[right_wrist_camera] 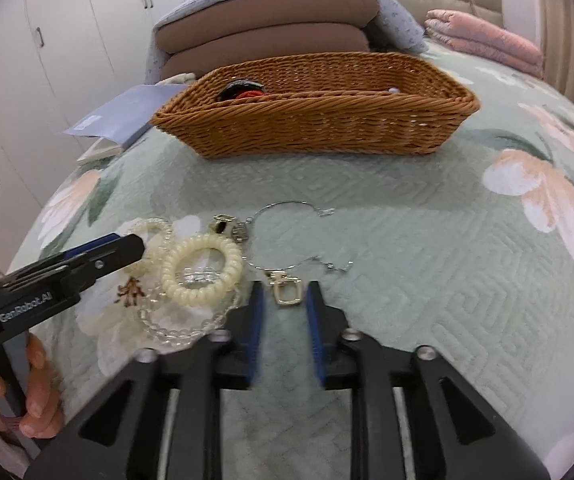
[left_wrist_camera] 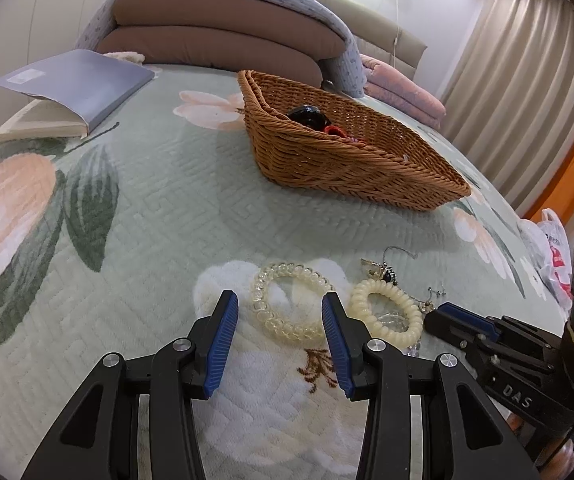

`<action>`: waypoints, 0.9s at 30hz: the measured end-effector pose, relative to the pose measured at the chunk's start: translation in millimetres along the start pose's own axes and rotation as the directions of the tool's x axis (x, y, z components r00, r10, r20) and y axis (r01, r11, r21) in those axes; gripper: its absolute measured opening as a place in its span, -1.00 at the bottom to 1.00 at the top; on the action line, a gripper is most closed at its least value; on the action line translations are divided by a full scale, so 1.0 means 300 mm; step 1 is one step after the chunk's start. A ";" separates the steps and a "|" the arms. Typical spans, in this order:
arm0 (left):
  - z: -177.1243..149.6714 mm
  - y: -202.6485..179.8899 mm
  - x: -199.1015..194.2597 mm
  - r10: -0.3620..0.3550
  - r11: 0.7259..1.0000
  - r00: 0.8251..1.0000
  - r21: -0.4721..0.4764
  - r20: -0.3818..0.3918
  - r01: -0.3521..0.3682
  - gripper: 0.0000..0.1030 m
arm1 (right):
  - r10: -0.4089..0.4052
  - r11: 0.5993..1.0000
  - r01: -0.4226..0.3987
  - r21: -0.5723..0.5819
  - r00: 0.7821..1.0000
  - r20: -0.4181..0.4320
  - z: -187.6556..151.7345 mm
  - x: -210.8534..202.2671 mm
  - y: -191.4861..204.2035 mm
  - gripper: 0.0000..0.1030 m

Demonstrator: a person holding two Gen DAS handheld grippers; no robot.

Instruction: Organize jewelry

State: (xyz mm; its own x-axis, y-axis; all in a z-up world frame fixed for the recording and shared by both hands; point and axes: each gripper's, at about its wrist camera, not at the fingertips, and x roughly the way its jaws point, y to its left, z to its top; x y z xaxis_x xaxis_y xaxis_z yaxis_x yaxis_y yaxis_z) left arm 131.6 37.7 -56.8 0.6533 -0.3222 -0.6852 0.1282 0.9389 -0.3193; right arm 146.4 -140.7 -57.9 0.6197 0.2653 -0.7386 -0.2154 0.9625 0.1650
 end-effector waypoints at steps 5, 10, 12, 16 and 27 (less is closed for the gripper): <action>0.002 0.005 0.001 -0.004 1.000 1.000 -0.003 -0.001 0.004 -0.13 | -0.043 0.992 0.040 -0.119 0.999 -0.029 0.021 0.020 0.056 -0.32; 0.002 0.007 0.000 -0.007 1.000 1.000 -0.005 -0.001 0.007 -0.13 | -0.058 0.988 0.054 -0.145 0.998 -0.026 0.028 0.036 0.066 -0.34; 0.002 0.008 0.000 -0.006 1.000 1.000 -0.004 -0.001 0.006 -0.13 | -0.096 0.987 0.092 -0.134 0.995 -0.024 0.032 0.046 0.071 -0.42; 0.002 0.010 0.000 -0.009 1.000 1.000 -0.006 -0.001 0.009 -0.13 | -0.134 0.981 0.129 -0.148 0.991 -0.022 0.028 0.053 0.086 -0.43; -0.002 -0.035 0.019 0.121 0.991 0.993 0.061 0.010 -0.122 -0.74 | -0.091 0.980 0.103 -0.169 0.993 0.078 -0.028 -0.032 0.107 -0.64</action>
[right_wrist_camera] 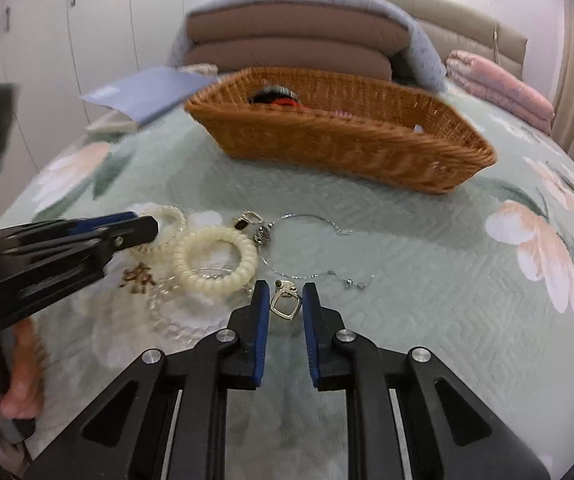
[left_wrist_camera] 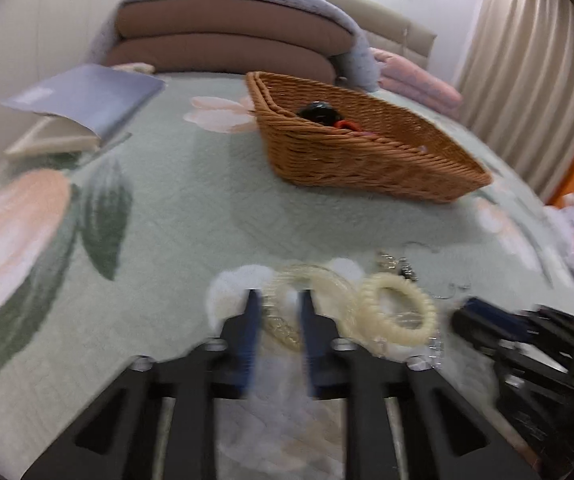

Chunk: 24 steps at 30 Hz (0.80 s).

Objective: Organize jewelry
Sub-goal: 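Grasp the clear bead bracelet with the left tool while the right tool grasps the square charm, then carry the bead bracelet and charm into the basket and open both tools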

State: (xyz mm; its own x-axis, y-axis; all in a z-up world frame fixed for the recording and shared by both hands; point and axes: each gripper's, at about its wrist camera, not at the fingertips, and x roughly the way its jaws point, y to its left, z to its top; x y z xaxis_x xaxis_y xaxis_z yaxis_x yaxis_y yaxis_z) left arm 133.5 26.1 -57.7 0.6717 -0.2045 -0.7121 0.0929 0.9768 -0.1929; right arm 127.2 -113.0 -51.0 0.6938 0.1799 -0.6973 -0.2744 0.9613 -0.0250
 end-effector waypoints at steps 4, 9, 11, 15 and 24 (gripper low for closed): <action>-0.002 -0.011 -0.008 -0.023 1.000 1.000 0.022 0.004 0.023 -0.82 | -0.006 1.000 0.006 0.007 0.998 0.065 -0.021 -0.052 -0.001 -0.64; 0.002 -0.008 -0.039 -0.103 0.994 0.994 0.034 0.040 0.102 -0.82 | 0.031 0.999 -0.035 0.040 0.996 0.088 -0.022 -0.068 -0.029 -0.64; 0.002 -0.010 -0.058 -0.131 0.991 0.989 0.039 0.062 0.129 -0.82 | 0.050 0.996 -0.059 0.067 0.991 0.122 -0.030 -0.093 -0.054 -0.64; 0.006 -0.011 -0.089 -0.158 0.987 0.983 0.041 0.098 0.155 -0.82 | 0.073 0.988 -0.094 0.122 0.984 0.163 -0.031 -0.111 -0.095 -0.64; 0.064 -0.018 -0.236 -0.164 0.986 0.959 0.022 0.230 0.164 -0.82 | 0.060 0.984 -0.096 0.149 0.972 0.229 0.040 -0.195 -0.136 -0.64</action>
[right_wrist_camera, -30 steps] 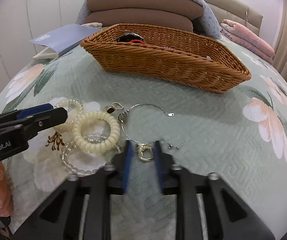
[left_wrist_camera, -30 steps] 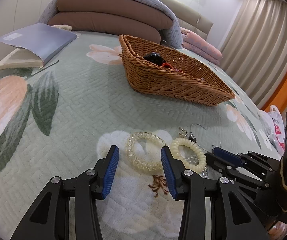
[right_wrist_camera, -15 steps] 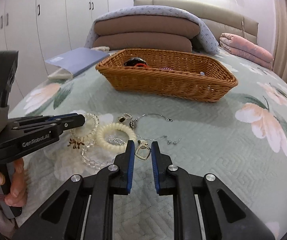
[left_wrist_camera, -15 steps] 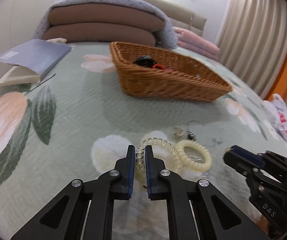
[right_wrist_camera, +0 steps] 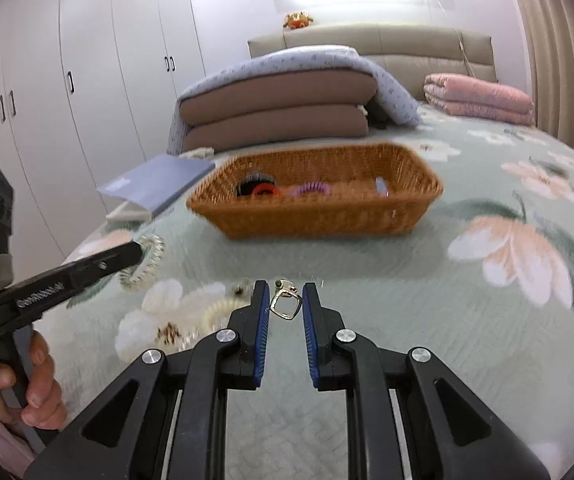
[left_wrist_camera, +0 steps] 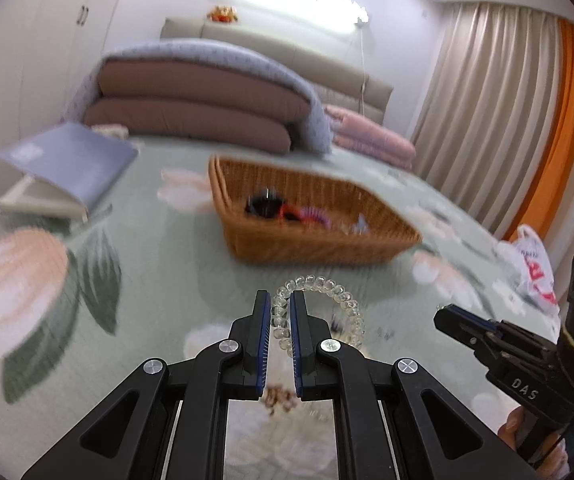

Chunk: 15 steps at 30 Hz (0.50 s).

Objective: Organize jewelry
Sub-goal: 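Carry the bead bracelet and charm into the basket and open both tools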

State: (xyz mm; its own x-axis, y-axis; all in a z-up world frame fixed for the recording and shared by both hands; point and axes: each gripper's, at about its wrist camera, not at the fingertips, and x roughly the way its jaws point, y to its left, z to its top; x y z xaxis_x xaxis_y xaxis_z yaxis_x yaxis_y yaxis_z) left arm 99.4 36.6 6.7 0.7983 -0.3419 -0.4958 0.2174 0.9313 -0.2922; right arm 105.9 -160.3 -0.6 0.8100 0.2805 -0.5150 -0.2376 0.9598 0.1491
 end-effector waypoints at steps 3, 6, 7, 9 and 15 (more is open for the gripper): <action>0.099 -0.024 -0.031 -0.001 1.000 0.999 -0.006 0.043 0.001 -0.82 | -0.002 1.000 0.002 -0.009 1.000 0.024 0.093 -0.004 -0.013 -0.64; 0.204 -0.054 -0.018 0.010 1.000 0.997 0.008 0.078 -0.011 -0.82 | 0.009 1.000 -0.010 0.008 0.998 0.064 0.205 0.013 -0.045 -0.64; 0.247 -0.068 0.002 0.005 1.000 0.996 0.015 0.089 -0.006 -0.82 | 0.003 1.000 -0.004 0.014 0.997 0.078 0.245 0.029 -0.061 -0.64; 0.313 -0.094 0.056 -0.001 1.000 0.995 0.027 0.100 -0.001 -0.82 | -0.022 1.000 0.020 0.019 0.996 0.090 0.307 0.071 -0.090 -0.64; 0.405 -0.122 0.368 0.023 1.000 0.998 0.004 0.064 -0.023 -0.82 | -0.036 0.995 0.031 0.092 0.998 0.048 0.427 0.298 -0.222 -0.64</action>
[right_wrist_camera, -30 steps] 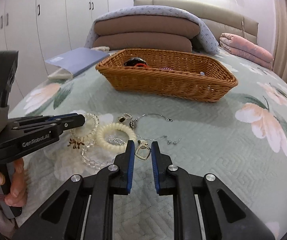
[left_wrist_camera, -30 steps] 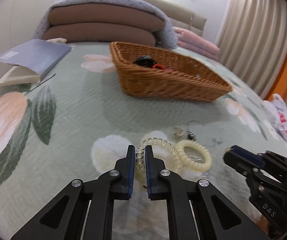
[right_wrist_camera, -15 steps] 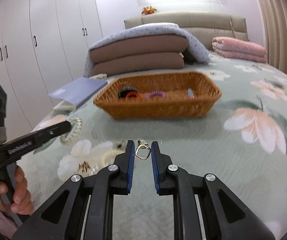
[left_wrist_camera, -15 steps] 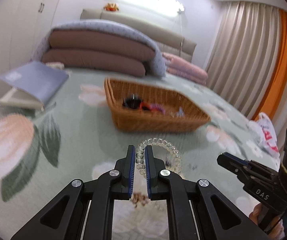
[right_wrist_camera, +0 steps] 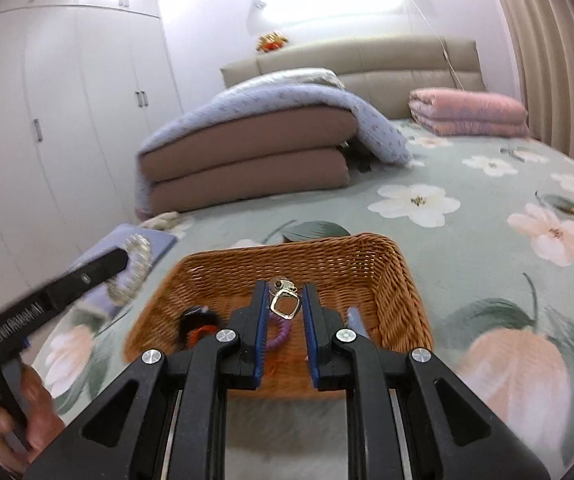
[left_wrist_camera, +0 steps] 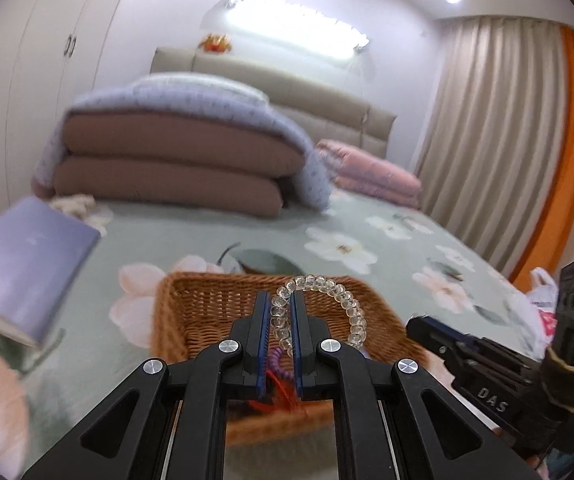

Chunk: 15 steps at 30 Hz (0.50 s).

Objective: Organize jewelry
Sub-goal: 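Carry the bead bracelet and charm into the basket and open both tools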

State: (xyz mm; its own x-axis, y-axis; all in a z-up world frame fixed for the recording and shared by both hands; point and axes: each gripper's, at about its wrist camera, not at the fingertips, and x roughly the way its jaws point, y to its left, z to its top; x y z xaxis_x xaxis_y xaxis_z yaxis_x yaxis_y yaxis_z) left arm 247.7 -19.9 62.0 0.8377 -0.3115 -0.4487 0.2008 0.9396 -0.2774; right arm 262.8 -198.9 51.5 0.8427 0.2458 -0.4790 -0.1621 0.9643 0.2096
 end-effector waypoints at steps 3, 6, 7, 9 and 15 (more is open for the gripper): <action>-0.050 0.023 0.127 -0.016 0.999 0.999 -0.030 -0.031 0.015 -0.82 | 0.009 0.999 -0.008 0.040 0.999 -0.039 0.000 0.113 -0.044 -0.64; -0.109 0.035 0.178 -0.018 1.000 0.998 -0.020 -0.062 0.017 -0.82 | 0.011 0.999 -0.007 0.048 0.997 -0.073 -0.038 0.181 -0.059 -0.64; -0.118 0.031 0.189 -0.007 1.000 0.997 -0.011 -0.078 0.006 -0.82 | 0.010 0.999 -0.006 0.044 0.996 -0.094 -0.051 0.203 -0.057 -0.64; -0.124 0.023 0.200 -0.006 1.000 0.996 -0.001 -0.089 0.006 -0.82 | 0.001 0.999 0.003 0.036 0.992 -0.126 -0.071 0.235 -0.053 -0.64; -0.148 0.001 0.191 0.054 0.998 0.996 0.048 -0.075 -0.050 -0.81 | 0.020 0.998 -0.013 0.054 0.991 -0.129 -0.092 0.236 -0.050 -0.62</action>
State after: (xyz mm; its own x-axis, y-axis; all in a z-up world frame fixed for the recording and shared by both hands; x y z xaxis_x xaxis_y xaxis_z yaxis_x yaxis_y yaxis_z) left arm 273.1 -43.9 -1.5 0.8065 -0.2705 -0.5256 0.1829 0.9597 -0.2133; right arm 310.6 -193.1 -9.1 0.7660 0.2755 -0.5808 -0.1447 0.9542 0.2618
